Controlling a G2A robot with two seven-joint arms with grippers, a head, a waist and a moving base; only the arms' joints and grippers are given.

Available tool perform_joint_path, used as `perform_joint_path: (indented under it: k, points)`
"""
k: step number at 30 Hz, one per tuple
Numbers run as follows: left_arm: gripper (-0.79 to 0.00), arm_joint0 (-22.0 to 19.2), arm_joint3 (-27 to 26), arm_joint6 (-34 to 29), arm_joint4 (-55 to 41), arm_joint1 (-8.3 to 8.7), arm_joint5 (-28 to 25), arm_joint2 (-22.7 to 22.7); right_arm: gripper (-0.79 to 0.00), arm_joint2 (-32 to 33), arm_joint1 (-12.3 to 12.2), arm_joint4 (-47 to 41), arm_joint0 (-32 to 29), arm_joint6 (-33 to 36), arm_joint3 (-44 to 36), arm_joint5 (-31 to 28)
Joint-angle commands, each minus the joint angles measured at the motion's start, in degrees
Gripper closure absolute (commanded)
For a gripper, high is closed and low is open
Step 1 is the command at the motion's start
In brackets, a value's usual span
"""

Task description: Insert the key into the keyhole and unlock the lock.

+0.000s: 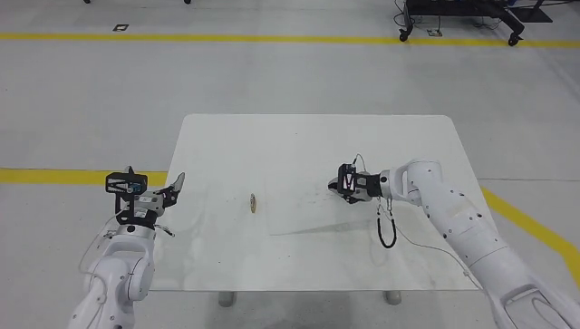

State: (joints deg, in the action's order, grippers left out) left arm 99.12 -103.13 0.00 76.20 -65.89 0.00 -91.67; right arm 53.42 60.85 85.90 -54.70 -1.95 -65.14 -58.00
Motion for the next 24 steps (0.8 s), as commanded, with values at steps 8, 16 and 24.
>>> perform_joint_path:
  k: [8, 16, 24]
  points:
    - [-0.785, 0.00, 0.00, 0.00, 0.00, 0.00, 0.00, 0.00, 0.000, -0.01, 0.01, 0.02, 0.01, 0.02, -0.01, 0.00]
    - [-0.785, 0.00, 0.00, 0.00, 0.00, 0.00, 0.00, 0.00, 0.000, -0.01, 0.01, 0.02, 0.01, 0.02, -0.01, 0.00]
    - [-0.785, 0.00, 0.00, 0.00, 0.00, 0.00, 0.00, 0.00, 0.000, 1.40, 0.59, -5.30, -0.33, -10.86, 2.27, 4.95]
